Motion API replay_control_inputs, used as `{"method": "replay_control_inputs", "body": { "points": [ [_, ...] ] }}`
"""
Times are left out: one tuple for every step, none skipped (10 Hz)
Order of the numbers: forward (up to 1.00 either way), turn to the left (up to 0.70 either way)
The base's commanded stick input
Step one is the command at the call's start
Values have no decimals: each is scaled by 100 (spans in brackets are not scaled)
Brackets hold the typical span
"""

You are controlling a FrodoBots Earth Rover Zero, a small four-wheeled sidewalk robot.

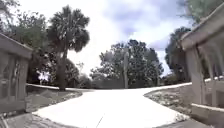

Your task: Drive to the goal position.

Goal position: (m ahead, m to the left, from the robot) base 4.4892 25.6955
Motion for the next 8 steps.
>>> {"method": "replay_control_inputs", "body": {
  "points": [
    [85,0],
    [85,0],
    [85,0],
    [85,0],
    [85,0],
    [85,0],
    [85,0],
    [85,0]
  ]
}}
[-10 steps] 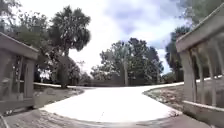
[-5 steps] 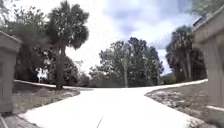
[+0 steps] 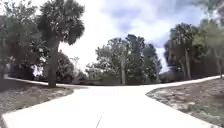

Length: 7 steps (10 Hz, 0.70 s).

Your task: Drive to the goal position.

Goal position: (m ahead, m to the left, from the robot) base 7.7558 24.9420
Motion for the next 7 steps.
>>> {"method": "replay_control_inputs", "body": {
  "points": [
    [85,0],
    [85,0],
    [85,0],
    [85,0],
    [85,0],
    [85,0],
    [85,0]
  ]
}}
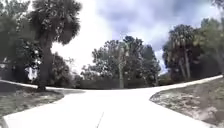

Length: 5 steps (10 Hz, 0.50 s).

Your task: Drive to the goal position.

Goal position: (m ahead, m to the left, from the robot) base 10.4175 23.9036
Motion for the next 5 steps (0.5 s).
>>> {"method": "replay_control_inputs", "body": {
  "points": [
    [85,0],
    [85,0],
    [85,0],
    [85,0],
    [85,0]
  ]
}}
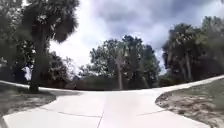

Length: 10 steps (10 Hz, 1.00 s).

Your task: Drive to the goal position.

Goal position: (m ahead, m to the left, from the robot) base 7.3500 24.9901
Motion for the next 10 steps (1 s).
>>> {"method": "replay_control_inputs", "body": {
  "points": [
    [85,0],
    [85,0],
    [85,14],
    [85,34],
    [85,34],
    [85,34],
    [85,34],
    [85,34],
    [85,34],
    [85,34]
  ]
}}
